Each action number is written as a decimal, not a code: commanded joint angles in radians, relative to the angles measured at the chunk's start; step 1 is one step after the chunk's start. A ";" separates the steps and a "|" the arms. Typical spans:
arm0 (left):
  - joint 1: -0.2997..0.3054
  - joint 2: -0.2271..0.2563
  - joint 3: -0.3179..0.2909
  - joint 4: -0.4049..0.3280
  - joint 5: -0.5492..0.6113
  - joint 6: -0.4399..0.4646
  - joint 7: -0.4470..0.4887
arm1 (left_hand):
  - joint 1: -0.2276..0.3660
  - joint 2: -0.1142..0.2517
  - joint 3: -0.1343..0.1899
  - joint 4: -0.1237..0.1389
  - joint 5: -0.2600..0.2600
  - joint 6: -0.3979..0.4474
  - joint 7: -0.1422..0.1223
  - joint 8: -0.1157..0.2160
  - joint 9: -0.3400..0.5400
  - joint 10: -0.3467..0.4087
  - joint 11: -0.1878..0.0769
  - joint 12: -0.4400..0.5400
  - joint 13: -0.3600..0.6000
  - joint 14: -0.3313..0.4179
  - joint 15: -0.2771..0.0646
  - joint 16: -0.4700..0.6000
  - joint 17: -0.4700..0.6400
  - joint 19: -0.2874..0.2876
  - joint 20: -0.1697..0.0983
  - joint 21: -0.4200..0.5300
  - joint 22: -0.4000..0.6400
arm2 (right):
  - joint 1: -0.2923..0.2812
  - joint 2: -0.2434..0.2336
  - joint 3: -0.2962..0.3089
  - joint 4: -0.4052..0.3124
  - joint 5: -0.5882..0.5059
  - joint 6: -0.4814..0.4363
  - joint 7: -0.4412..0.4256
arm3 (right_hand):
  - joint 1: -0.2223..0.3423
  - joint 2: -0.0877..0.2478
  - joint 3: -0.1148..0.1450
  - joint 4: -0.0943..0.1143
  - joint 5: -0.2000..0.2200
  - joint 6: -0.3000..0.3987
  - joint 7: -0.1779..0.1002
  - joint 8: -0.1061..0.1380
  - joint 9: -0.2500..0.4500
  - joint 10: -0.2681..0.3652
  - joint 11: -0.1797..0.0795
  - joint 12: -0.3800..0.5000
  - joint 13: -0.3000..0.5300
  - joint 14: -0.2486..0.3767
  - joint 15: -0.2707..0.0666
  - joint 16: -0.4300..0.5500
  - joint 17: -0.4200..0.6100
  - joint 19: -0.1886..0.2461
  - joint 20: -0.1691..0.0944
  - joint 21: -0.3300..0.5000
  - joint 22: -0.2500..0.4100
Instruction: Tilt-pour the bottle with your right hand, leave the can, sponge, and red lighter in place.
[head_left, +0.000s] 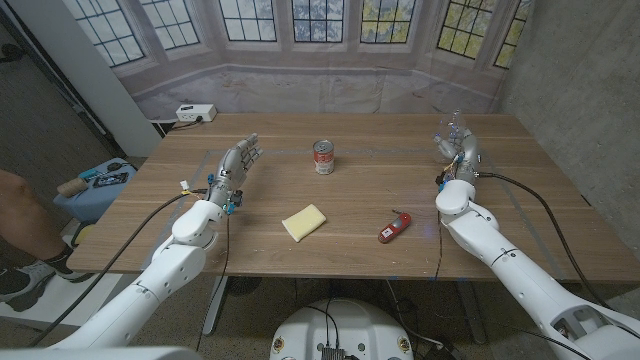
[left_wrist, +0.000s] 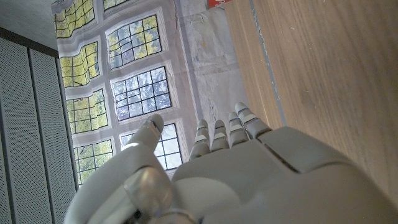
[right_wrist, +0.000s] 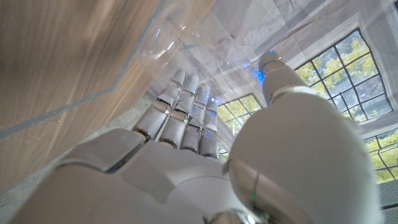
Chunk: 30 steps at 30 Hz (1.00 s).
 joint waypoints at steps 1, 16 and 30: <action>0.007 0.002 -0.001 -0.006 0.003 0.001 0.005 | 0.011 0.000 -0.002 -0.004 0.006 0.005 -0.001 -0.003 0.005 0.004 0.004 -0.001 0.004 0.004 0.006 0.000 0.002 0.008 0.002 0.000 0.005 | 0.029 0.013 -0.024 0.083 0.005 0.029 -0.021 | -0.001 0.004 -0.005 0.001 -0.004 0.004 -0.012 -0.002 0.000 -0.004 -0.001 -0.002 -0.001 -0.010 -0.087 -0.008 0.002 0.003 -0.007 0.002 0.003; 0.031 0.011 -0.014 -0.018 0.000 -0.004 0.013 | 0.014 0.001 -0.003 -0.006 0.006 0.005 -0.003 -0.003 0.005 0.004 0.004 -0.001 0.004 0.003 0.006 0.000 0.002 0.007 0.003 0.000 0.005 | 0.052 0.030 -0.042 0.180 -0.004 0.092 -0.066 | 0.002 0.005 -0.006 0.001 -0.007 0.004 -0.016 -0.005 0.000 -0.002 -0.005 -0.009 -0.012 -0.011 -0.093 -0.019 -0.012 0.010 -0.015 0.005 0.003; 0.038 0.014 -0.016 -0.029 0.004 -0.006 0.016 | 0.017 0.000 -0.005 -0.008 0.006 0.008 -0.002 -0.002 0.005 0.004 0.003 -0.001 0.004 0.003 0.006 0.000 0.002 0.007 0.003 0.000 0.005 | 0.079 0.042 -0.060 0.268 -0.006 0.148 -0.079 | 0.004 0.006 -0.007 0.001 -0.010 0.008 -0.023 -0.005 0.001 -0.001 -0.013 -0.017 -0.023 -0.016 -0.094 -0.027 -0.024 0.011 -0.021 0.005 0.003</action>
